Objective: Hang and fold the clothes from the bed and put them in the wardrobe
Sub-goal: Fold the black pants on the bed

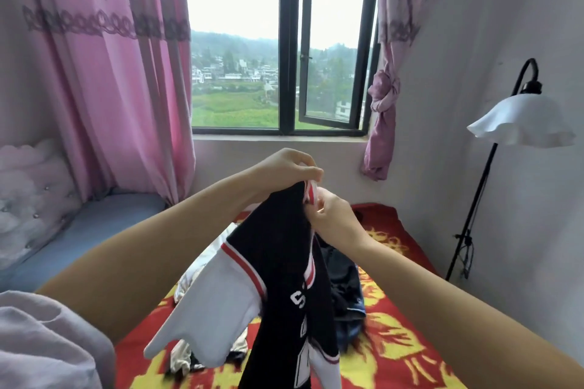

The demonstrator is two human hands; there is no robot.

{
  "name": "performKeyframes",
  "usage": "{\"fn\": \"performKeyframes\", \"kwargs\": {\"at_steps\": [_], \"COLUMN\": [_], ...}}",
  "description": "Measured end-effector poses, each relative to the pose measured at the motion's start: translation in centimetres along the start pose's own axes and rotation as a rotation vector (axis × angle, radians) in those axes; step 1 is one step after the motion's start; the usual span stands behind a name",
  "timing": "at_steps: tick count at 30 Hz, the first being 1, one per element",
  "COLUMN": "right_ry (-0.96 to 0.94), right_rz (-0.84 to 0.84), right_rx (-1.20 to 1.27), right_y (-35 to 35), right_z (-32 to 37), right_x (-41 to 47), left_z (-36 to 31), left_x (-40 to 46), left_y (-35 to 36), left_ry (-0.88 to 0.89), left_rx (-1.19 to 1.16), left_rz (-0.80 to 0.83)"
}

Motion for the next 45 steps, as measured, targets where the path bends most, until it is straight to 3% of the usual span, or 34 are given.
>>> {"fn": "performKeyframes", "kwargs": {"at_steps": [2, 7, 13, 16, 19, 23, 25, 28, 33, 36, 39, 43, 45], "right_ry": [0.045, 0.217, 0.229, 0.141, 0.035, -0.062, -0.033, 0.0, 0.164, 0.235, 0.252, 0.122, 0.073], "right_rz": [0.028, 0.319, -0.019, -0.042, 0.066, 0.28, 0.415, 0.489, 0.666, 0.787, 0.714, 0.305, 0.195], "right_rx": [-0.041, -0.374, -0.484, -0.363, -0.25, -0.252, -0.297, -0.223, 0.116, 0.19, 0.231, 0.026, -0.093], "right_y": [0.1, -0.8, -9.2, -10.8, -10.8, -11.5, -12.1, -13.3, -13.9, -13.4, -12.4, -11.0, -10.1], "right_z": [-1.1, -7.0, -8.1, -6.2, -3.9, -0.3, 0.5, 0.2, -2.7, -4.2, -5.4, -5.9, -5.6], "right_x": [0.3, 0.5, 2.4, 3.2, 3.1, 2.5, 2.2, 1.8, 1.3, 1.1, 1.2, 2.2, 2.8], "left_z": [-0.4, 0.7, 7.3, 9.4, 10.3, 11.3, 12.0, 12.8, 13.2, 13.3, 12.9, 11.9, 11.4], "left_x": [-0.2, -0.8, -2.1, -2.3, -2.1, -2.5, -2.8, -3.4, -4.4, -4.4, -4.8, -5.8, -6.4], "left_y": [-0.2, -2.9, -5.6, -5.6, -6.0, -7.1, -7.7, -8.3, -8.6, -8.8, -8.9, -9.2, -9.3], "left_ry": [0.047, 0.132, 0.02, -0.005, -0.019, -0.022, -0.007, 0.004, -0.018, -0.031, -0.035, -0.022, -0.039], "left_rx": [0.005, -0.027, 0.28, 0.352, 0.462, 0.314, 0.196, 0.063, -0.02, -0.055, -0.049, 0.034, 0.139], "left_rz": [0.024, 0.071, 0.075, 0.06, 0.032, -0.088, -0.151, -0.18, -0.174, -0.217, -0.295, -0.387, -0.407]}}
Point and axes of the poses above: each hand's wrist, its own x-axis towards the middle knuckle, its own y-axis out of the palm, z = x × y, the point moved 4 cm from there along x, towards the middle knuckle, and after that the axes turned 1 degree about x, right-handed, at the moved point
